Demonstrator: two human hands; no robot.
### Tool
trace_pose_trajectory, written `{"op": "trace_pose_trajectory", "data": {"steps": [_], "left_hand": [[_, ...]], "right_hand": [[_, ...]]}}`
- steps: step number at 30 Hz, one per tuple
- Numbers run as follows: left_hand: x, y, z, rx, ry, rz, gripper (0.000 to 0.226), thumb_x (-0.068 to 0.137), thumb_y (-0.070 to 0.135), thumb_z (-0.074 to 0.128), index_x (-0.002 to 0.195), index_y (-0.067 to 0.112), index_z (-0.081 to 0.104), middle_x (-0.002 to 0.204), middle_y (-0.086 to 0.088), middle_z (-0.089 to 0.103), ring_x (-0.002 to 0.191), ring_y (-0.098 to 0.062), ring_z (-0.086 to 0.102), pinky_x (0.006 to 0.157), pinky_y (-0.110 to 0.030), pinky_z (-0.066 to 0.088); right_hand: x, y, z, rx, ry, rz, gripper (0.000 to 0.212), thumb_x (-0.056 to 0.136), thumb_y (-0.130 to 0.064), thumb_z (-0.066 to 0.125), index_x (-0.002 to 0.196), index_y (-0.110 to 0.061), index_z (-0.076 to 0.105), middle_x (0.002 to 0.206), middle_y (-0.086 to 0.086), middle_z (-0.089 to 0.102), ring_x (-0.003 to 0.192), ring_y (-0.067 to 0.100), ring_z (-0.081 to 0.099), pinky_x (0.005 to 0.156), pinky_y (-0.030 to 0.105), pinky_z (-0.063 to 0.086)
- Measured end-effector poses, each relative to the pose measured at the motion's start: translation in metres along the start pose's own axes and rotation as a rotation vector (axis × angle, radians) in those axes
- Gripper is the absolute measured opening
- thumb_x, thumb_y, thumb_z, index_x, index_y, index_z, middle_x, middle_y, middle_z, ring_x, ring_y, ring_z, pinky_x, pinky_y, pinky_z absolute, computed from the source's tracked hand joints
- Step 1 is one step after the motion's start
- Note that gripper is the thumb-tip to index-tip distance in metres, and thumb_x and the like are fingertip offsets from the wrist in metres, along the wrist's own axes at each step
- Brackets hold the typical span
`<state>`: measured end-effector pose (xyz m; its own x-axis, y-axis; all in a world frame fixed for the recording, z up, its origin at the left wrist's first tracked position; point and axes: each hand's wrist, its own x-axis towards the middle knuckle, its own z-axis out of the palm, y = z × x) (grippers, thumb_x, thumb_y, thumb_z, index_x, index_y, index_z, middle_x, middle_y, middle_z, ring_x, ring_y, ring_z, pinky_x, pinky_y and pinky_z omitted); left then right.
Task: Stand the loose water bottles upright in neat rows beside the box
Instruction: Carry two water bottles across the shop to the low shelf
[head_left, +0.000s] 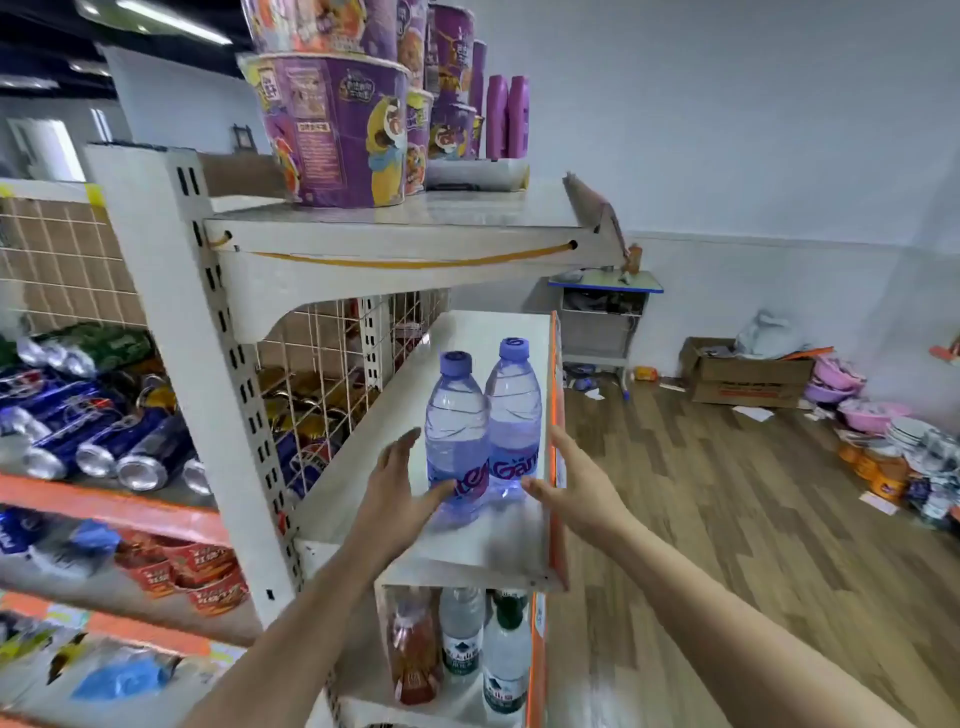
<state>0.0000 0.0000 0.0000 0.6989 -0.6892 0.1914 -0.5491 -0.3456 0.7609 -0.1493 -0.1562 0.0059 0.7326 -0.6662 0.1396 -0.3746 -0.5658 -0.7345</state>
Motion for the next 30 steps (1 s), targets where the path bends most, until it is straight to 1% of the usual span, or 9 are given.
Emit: {"op": "trace_pose_trajectory", "data": {"steps": [5,7,9,11,14,19,22,25,30], "left_hand": [[0.031,0.009,0.002,-0.156,-0.041,0.05,0.084,0.065,0.031,0.082,0.135,0.024,0.036,0.121,0.005,0.057,0.108,-0.018,0.058,0.09,-0.036,0.051],[0.035,0.016,0.003,-0.173,0.018,0.06,0.08,0.063,0.035,0.081,0.131,0.023,0.04,0.11,0.007,0.058,0.101,-0.013,0.058,0.083,-0.029,0.047],[0.04,0.024,0.002,-0.159,0.074,0.049,0.069,0.066,0.036,0.081,0.123,0.02,0.046,0.102,0.006,0.06,0.098,-0.015,0.061,0.079,-0.026,0.046],[0.044,0.029,-0.003,-0.107,0.075,0.077,0.071,0.06,0.051,0.077,0.119,0.021,0.05,0.105,0.004,0.064,0.099,-0.016,0.065,0.082,-0.032,0.053],[0.053,0.027,-0.008,-0.045,0.028,0.116,0.077,0.055,0.061,0.076,0.116,0.022,0.051,0.109,0.002,0.065,0.095,-0.017,0.066,0.084,-0.043,0.055],[0.069,0.032,-0.014,0.058,-0.039,0.152,0.078,0.045,0.079,0.068,0.103,0.032,0.047,0.106,0.004,0.068,0.089,-0.015,0.069,0.08,-0.043,0.057],[0.072,0.055,-0.013,-0.029,-0.12,0.189,0.069,0.05,0.063,0.073,0.103,0.027,0.049,0.112,-0.001,0.068,0.093,-0.017,0.069,0.085,-0.045,0.056],[0.071,0.088,-0.005,-0.097,-0.168,0.285,0.075,0.047,0.062,0.07,0.109,0.021,0.058,0.106,0.003,0.07,0.096,-0.013,0.068,0.09,-0.042,0.054],[0.055,0.147,0.038,-0.224,-0.375,0.35,0.058,0.046,0.053,0.076,0.099,0.034,0.065,0.092,0.012,0.075,0.089,-0.002,0.07,0.089,-0.033,0.055]], "right_hand": [[0.041,-0.016,-0.002,0.195,-0.052,-0.014,0.069,0.08,-0.017,0.072,0.14,-0.022,0.038,0.116,-0.012,0.057,0.111,0.011,0.059,0.083,0.014,0.044],[0.051,-0.018,0.0,0.236,-0.047,-0.009,0.07,0.078,-0.014,0.074,0.137,-0.019,0.038,0.112,-0.009,0.058,0.102,0.01,0.059,0.072,0.006,0.044],[0.054,-0.019,0.003,0.286,-0.03,-0.01,0.071,0.077,-0.012,0.075,0.136,-0.019,0.036,0.111,-0.007,0.058,0.1,0.008,0.058,0.07,0.002,0.042],[0.055,-0.02,0.005,0.291,-0.021,-0.015,0.071,0.076,-0.011,0.076,0.135,-0.019,0.036,0.111,-0.007,0.058,0.1,0.008,0.058,0.074,0.006,0.044],[0.056,-0.021,0.002,0.247,0.013,-0.015,0.069,0.071,-0.014,0.079,0.129,-0.015,0.042,0.109,-0.003,0.062,0.101,0.014,0.062,0.084,0.024,0.052],[0.053,-0.029,-0.014,0.187,0.107,0.016,0.068,0.063,-0.027,0.078,0.121,-0.029,0.043,0.102,-0.003,0.068,0.098,0.019,0.067,0.088,0.041,0.055],[0.042,-0.033,-0.04,0.221,0.133,0.026,0.072,0.052,-0.045,0.074,0.115,-0.036,0.041,0.101,-0.001,0.072,0.096,0.018,0.069,0.09,0.045,0.054],[0.02,-0.032,-0.07,0.186,0.241,0.026,0.072,0.054,-0.056,0.071,0.114,-0.026,0.046,0.101,-0.001,0.072,0.095,0.019,0.069,0.088,0.042,0.054],[-0.034,-0.003,-0.125,0.092,0.407,0.079,0.061,0.058,-0.063,0.064,0.103,-0.026,0.049,0.095,-0.004,0.072,0.091,0.021,0.068,0.085,0.041,0.053]]}}
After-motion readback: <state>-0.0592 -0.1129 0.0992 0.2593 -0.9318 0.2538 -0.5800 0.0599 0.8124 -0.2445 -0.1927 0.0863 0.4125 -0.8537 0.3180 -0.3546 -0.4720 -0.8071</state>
